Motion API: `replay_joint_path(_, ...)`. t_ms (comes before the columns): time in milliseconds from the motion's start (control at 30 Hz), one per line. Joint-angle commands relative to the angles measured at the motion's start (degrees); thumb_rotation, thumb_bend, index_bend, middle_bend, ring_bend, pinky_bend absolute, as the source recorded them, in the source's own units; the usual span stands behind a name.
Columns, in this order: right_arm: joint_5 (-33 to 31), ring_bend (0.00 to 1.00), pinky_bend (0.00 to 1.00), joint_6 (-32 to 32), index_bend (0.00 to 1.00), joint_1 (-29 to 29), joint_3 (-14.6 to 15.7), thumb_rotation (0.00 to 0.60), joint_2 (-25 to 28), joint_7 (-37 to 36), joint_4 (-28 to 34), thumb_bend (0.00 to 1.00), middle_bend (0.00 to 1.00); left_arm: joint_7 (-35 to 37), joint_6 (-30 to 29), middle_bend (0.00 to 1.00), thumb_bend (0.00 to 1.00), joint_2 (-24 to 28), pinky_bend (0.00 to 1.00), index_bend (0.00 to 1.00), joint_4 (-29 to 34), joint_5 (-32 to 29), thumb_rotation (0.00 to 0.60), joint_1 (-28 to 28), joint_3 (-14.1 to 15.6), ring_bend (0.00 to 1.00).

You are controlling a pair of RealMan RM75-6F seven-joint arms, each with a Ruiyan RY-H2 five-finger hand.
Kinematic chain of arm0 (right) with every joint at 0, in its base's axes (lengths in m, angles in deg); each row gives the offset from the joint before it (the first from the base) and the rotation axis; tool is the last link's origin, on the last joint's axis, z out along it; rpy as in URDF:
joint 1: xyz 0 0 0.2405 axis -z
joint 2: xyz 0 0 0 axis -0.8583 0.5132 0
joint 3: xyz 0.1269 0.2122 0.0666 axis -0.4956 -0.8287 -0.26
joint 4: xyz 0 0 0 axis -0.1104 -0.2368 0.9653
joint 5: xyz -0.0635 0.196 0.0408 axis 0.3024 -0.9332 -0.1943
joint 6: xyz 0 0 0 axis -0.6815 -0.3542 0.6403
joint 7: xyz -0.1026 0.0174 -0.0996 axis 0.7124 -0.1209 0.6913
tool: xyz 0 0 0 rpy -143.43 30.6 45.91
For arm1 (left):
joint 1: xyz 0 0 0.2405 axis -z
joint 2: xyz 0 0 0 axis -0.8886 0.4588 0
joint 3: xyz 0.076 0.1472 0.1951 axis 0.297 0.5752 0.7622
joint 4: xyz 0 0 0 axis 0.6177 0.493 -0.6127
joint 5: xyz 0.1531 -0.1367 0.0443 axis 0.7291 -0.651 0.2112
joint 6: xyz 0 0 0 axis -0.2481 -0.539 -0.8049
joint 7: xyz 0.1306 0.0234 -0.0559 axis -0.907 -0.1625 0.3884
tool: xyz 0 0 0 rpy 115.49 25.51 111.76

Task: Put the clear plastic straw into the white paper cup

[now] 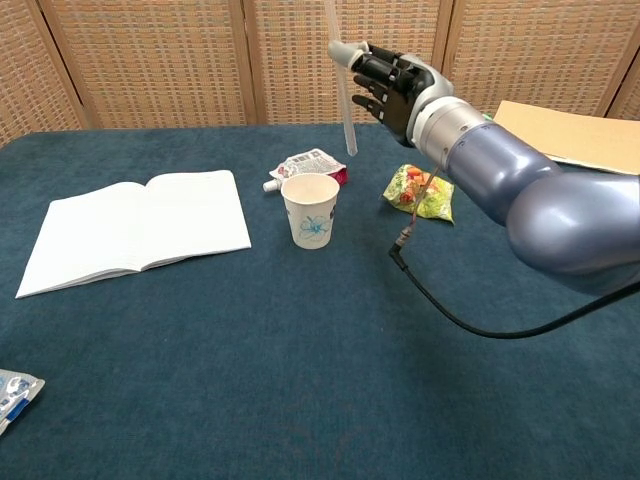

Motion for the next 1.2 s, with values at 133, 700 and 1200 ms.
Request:
replay_joint_path(133,-0.68,0.00,0.00,0.84,0.63,-1.99,1.18,0.600,-2.71,-2.54,-4.00,0.54,0.25,0.39,0.40,0.00,0.05,-0.01,0.00,0.00,-0.24,-0.14,0.600,0.17,0.01,0.00)
replay_joint_path(700,-1.86,0.00,0.00,3.50,0.63,-8.34,1.08,0.600,-6.91,-6.43,-13.02,0.54,0.25,0.53,1.90,0.00,0.05,-0.24,0.00,0.00,-0.97,-1.48,0.600,0.69,-0.09,0.00)
replay_joint_path(1200,-1.81,0.00,0.00,5.80,0.62,-12.21,1.50,0.600,-9.10,-11.33,-19.87,0.55,0.24,0.55,3.14,0.00,0.05,-0.57,0.00,0.00,-1.61,-2.46,0.600,1.14,-0.14,0.00)
